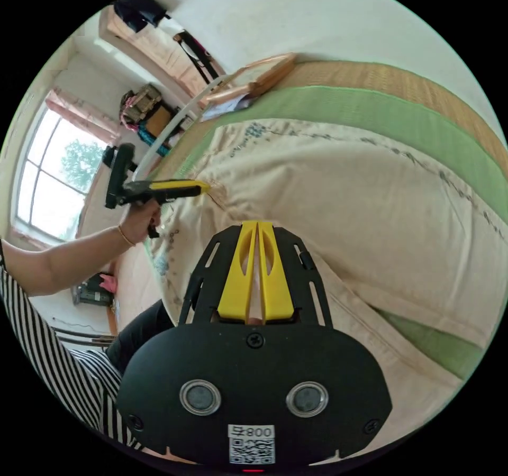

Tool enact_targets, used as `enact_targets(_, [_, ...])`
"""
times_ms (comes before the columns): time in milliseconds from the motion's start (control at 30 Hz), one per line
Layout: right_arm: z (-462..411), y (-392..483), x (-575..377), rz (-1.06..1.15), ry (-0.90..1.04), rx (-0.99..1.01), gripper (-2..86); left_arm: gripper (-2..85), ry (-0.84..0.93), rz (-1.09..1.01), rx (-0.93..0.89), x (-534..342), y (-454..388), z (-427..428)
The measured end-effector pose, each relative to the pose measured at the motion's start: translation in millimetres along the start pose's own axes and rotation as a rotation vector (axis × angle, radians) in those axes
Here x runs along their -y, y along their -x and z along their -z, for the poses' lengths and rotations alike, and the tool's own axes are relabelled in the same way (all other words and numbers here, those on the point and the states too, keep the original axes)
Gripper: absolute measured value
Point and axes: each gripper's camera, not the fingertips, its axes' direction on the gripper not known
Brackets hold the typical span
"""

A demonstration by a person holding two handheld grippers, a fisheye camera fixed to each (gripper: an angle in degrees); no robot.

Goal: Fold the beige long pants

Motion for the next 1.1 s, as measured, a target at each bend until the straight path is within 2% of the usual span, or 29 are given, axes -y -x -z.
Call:
enact_targets(67, [-3.8,-24.8,-31.7,-0.037,0.104,-0.114,0.1,0.0,0.006,0.005,0.01,4.2,-6.2,15.8])
enact_targets(133, [6.6,-41.0,-47.6,-0.074,0.054,-0.052,0.1,0.0,0.015,0.011,0.011,8.1,-10.1,27.8])
enact_targets(233, [20.9,-57.1,-52.4,-0.079,0.086,-0.029,0.1,0.1,0.045,0.014,0.012,16.7,-16.2,47.4])
enact_targets(433, [80.4,-55.3,-90.5,-0.007,0.082,-0.169,0.1,0.1,0.097,0.116,-0.046,32.9,-20.0,88.3])
enact_targets(533, [132.4,-76.7,-136.0,-0.035,0.032,-0.22,0.2,0.2,0.039,0.124,-0.099,35.1,-32.6,116.6])
enact_targets(667, [219.0,-139.9,-219.2,-0.202,-0.057,-0.303,0.7,0.6,-0.044,-0.014,-0.21,44.1,-81.6,153.8])
enact_targets(800, [285.2,-210.5,-283.7,-0.387,-0.125,-0.322,2.2,1.7,-0.045,-0.175,-0.297,75.2,-136.5,166.2])
enact_targets(867, [328.9,-256.4,-312.0,-0.495,-0.184,-0.383,5.9,3.2,-0.024,-0.26,-0.373,107.0,-174.8,166.9])
enact_targets(1100, [398.9,-358.7,-340.5,-0.602,-0.213,-0.52,9.1,6.3,0.037,-0.496,-0.391,209.2,-299.6,158.6])
